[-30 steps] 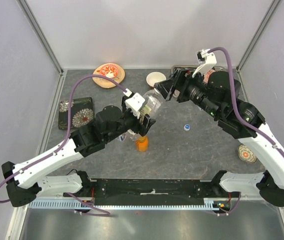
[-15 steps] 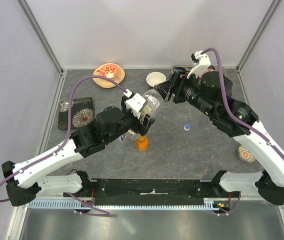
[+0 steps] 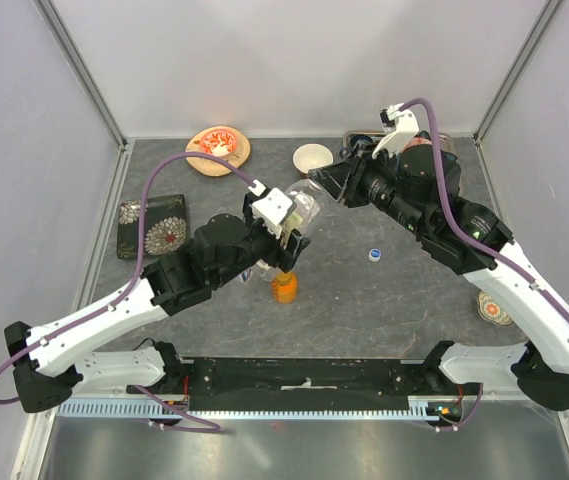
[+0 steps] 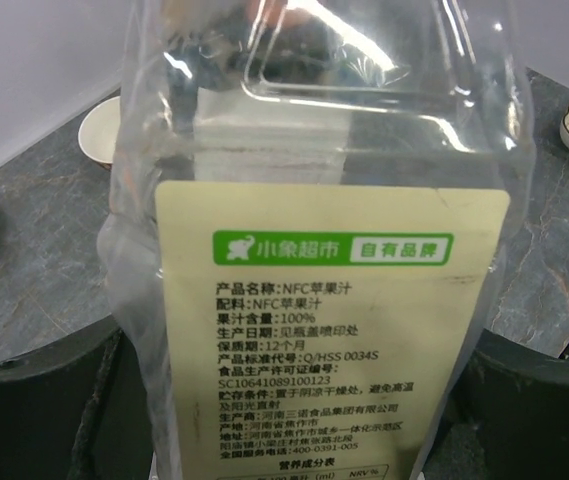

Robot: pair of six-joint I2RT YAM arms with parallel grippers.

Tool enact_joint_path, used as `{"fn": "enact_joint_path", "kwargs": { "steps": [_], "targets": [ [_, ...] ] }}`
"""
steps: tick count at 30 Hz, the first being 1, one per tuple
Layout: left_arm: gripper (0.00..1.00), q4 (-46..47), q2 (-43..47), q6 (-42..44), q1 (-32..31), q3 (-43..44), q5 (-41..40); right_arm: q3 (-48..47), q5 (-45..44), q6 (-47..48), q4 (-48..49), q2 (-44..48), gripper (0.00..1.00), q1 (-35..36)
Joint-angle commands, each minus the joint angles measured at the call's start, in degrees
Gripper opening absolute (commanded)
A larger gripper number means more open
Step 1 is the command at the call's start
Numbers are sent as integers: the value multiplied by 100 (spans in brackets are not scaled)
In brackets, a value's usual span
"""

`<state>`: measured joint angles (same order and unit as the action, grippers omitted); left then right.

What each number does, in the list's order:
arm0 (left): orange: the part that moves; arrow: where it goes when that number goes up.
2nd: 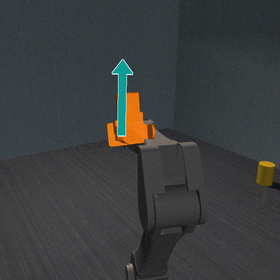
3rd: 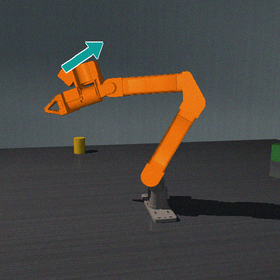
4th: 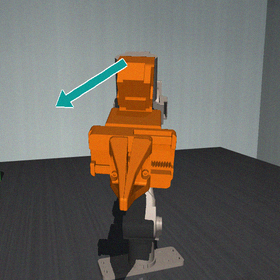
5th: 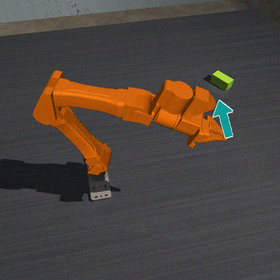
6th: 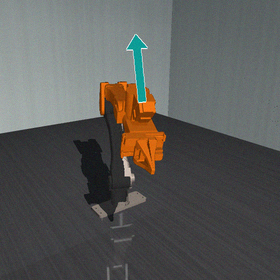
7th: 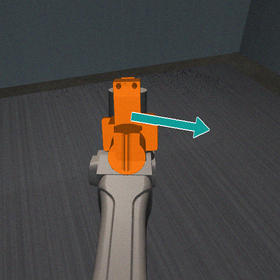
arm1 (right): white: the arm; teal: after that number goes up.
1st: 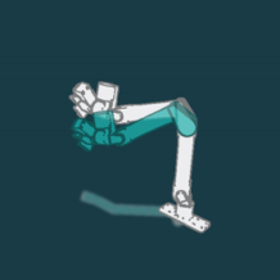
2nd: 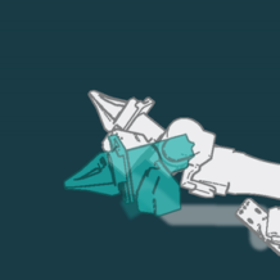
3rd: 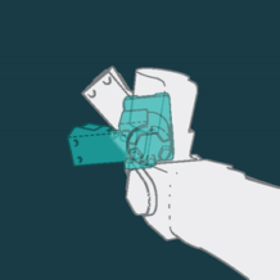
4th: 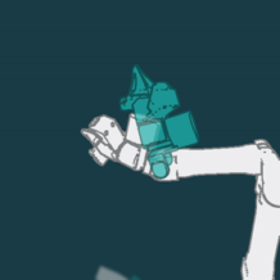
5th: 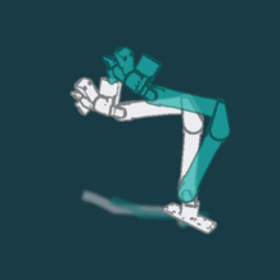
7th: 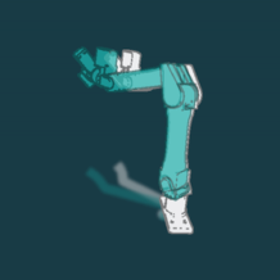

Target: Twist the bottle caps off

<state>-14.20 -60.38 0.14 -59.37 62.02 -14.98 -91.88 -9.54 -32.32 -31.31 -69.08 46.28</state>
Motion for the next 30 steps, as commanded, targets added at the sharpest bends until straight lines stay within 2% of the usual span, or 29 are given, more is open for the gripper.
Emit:
{"fn": "enact_joint_path", "kwargs": {
  "steps": [1,8,11,14,15,17,18,20,21,27,30],
  "targets": [
    [3,523,158,267,-39,-58,127,73,-13,41,152,52,0,4],
    [3,734,544,337,-39,-225,610,21,645,366,99,167,0,4],
    [2,743,676,329,-39,-225,1119,-67,1206,594,28,184,0,-5],
    [2,647,861,276,13,-147,2242,-41,1980,954,64,280,0,4],
    [2,568,870,215,66,-94,3020,-41,2217,1068,98,307,0,4],
    [2,462,844,39,224,108,3823,3,2999,1332,151,377,0,4],
    [2,331,818,47,338,196,4602,12,3306,1411,169,386,0,4],
    [2,251,668,-295,426,442,5327,73,3990,1639,213,465,0,4],
    [2,225,624,-356,461,521,5957,91,4186,1719,257,500,0,4],
    [2,373,352,-866,655,873,7454,398,5268,2053,468,843,0,4],
    [2,663,211,-1147,708,891,7903,495,5602,2237,433,940,0,4]
  ]
}}
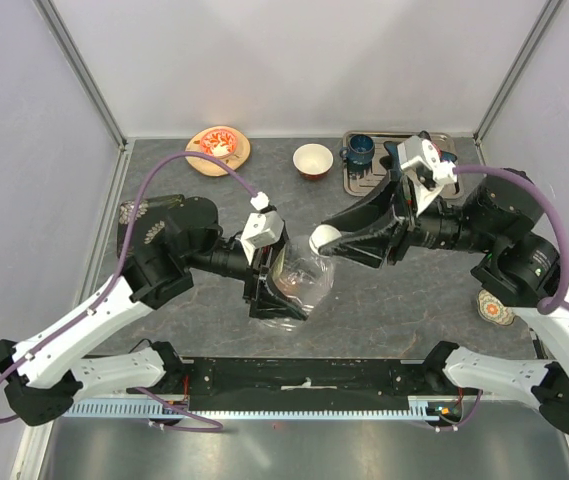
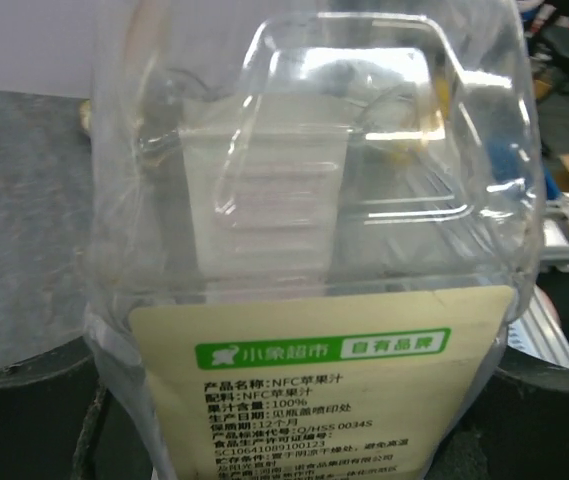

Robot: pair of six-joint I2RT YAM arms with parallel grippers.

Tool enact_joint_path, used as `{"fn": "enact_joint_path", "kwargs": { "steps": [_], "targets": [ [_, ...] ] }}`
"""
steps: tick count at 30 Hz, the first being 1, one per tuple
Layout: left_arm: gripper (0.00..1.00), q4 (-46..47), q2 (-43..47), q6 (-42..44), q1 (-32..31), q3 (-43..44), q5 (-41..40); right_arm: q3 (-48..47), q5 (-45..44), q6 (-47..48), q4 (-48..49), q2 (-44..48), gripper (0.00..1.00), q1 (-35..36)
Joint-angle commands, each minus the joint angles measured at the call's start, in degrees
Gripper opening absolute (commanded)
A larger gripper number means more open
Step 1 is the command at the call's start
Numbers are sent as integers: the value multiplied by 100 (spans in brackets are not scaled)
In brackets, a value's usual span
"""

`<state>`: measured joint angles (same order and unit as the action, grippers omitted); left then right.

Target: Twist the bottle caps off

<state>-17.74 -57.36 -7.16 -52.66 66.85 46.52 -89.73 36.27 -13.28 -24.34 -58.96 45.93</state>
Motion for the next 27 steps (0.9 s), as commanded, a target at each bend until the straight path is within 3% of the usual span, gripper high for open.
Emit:
{"fn": "enact_joint_path", "kwargs": {
  "steps": [1,15,27],
  "targets": [
    [2,1166,-126,-488,46,408,1851,324,1066,361,-264,-20,0,39],
    [2,2090,-363,-1191,274,30,2590,641,2419,651,34,315,0,39],
    [2,2055,-398,-1139,476,-163,2642,519,2084,388,236,491,0,30]
  ]
}}
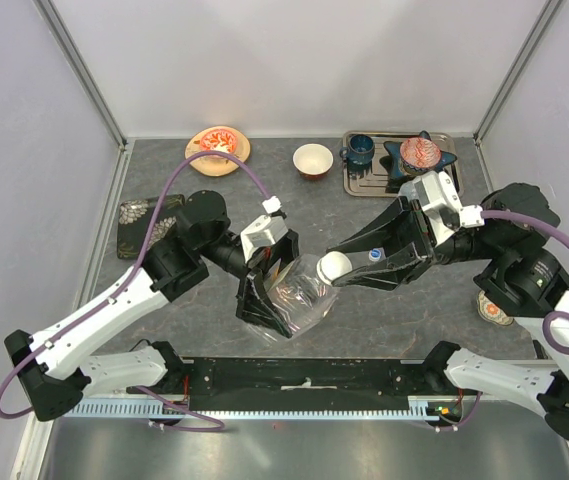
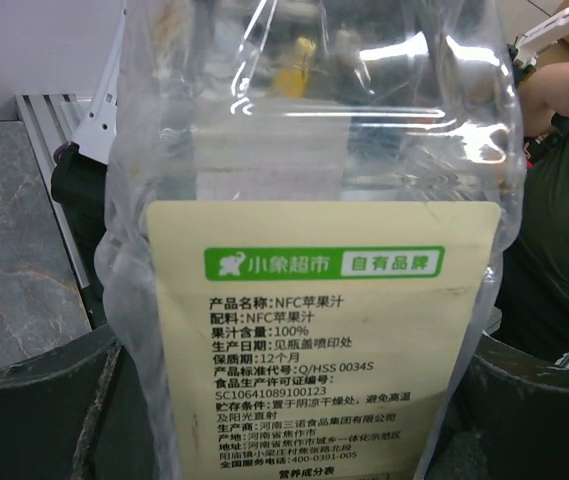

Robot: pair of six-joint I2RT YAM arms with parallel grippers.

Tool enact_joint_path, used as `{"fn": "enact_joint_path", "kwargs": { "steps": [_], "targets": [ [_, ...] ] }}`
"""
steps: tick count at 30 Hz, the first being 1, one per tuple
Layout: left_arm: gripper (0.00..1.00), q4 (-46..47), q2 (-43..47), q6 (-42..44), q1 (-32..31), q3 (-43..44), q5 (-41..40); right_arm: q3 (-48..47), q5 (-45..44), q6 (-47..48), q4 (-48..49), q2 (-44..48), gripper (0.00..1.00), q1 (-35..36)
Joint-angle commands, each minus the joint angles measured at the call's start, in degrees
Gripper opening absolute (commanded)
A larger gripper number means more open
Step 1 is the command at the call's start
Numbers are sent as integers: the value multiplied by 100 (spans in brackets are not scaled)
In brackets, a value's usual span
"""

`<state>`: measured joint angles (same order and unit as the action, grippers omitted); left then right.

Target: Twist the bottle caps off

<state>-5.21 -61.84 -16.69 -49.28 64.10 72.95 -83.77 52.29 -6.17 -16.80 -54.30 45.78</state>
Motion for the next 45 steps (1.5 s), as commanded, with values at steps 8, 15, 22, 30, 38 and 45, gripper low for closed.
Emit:
{"fn": "enact_joint_path", "kwargs": {
  "steps": [8,15,22,30,38,45],
  "targets": [
    [2,1548,-47,-817,146,-11,316,-448,1432,-937,156,-28,0,54],
    [3,2508,-311,-1636,146,-20,607,-219,1556,-1026,441,8,0,54],
    [2,2114,-276,-1364,339,-20,414,-193,592,-947,379,156,0,54],
    [2,556,207,122,428,-89,-1062,-509,-2037,-1210,353,289,0,54],
    [3,65,822,491,428,-450,-2186,-510,-6002,-1053,-742,210,0,54],
    [4,-208,1762,623,428,-819,-3347,1773,-8086,-1788,-1555,323,0,54]
  ]
}}
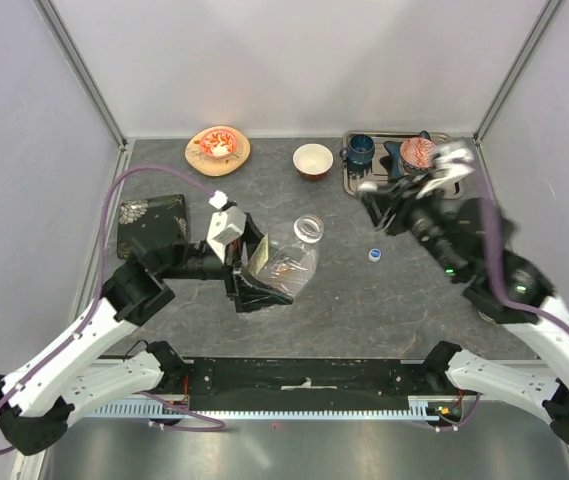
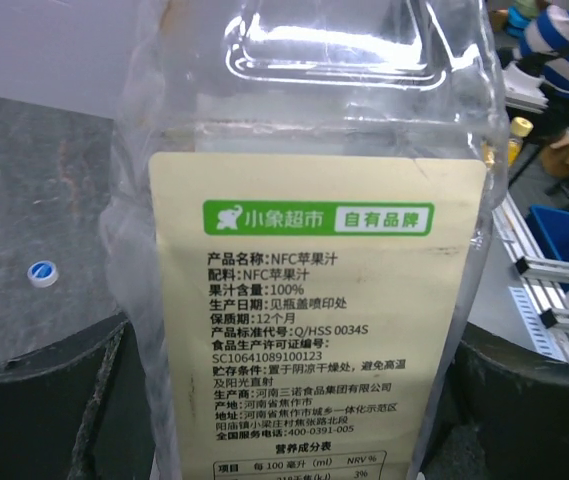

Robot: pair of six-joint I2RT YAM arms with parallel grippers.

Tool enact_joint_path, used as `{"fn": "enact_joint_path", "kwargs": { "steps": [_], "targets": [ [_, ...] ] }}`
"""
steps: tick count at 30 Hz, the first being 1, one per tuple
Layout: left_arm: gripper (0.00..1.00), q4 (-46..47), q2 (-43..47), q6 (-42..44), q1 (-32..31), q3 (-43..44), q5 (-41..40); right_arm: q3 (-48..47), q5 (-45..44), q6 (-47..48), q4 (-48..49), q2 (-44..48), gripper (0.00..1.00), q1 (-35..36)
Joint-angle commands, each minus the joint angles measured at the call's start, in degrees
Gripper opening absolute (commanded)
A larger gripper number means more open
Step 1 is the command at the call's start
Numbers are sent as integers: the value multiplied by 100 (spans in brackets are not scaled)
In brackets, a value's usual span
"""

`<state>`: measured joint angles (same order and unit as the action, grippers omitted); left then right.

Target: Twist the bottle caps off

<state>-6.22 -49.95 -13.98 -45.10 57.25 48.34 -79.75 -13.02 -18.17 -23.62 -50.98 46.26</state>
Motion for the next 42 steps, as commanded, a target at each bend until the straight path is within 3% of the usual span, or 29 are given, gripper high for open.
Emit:
{"fn": "enact_joint_path", "kwargs": {
  "steps": [1,5,11,21,34,39,42],
  "targets": [
    [6,-177,679,361,10,-162,-983,1713,-1511,-739,-803,18,0,-3],
    [7,-424,987,361,10,-232,-1387,3566,-1081,-1539,-311,71,0,-3],
    [7,-538,1269,413,10,-425,-1652,4634,-992,-2050,305,-376,0,-3],
    [8,-451,1497,361,10,-663,-1837,4600,-1379,-2102,586,-1871,0,-292],
    [9,-424,1620,299,10,-830,-1819,4476,-790,-1857,1034,-3031,0,-1303],
    [9,-372,1620,317,10,-891,-1872,4468,-624,-1777,1105,-3304,13,-1514],
    [9,-371,1585,317,10,-900,-1854,4406,-527,-1734,1087,-3278,31,-1532]
  ]
}}
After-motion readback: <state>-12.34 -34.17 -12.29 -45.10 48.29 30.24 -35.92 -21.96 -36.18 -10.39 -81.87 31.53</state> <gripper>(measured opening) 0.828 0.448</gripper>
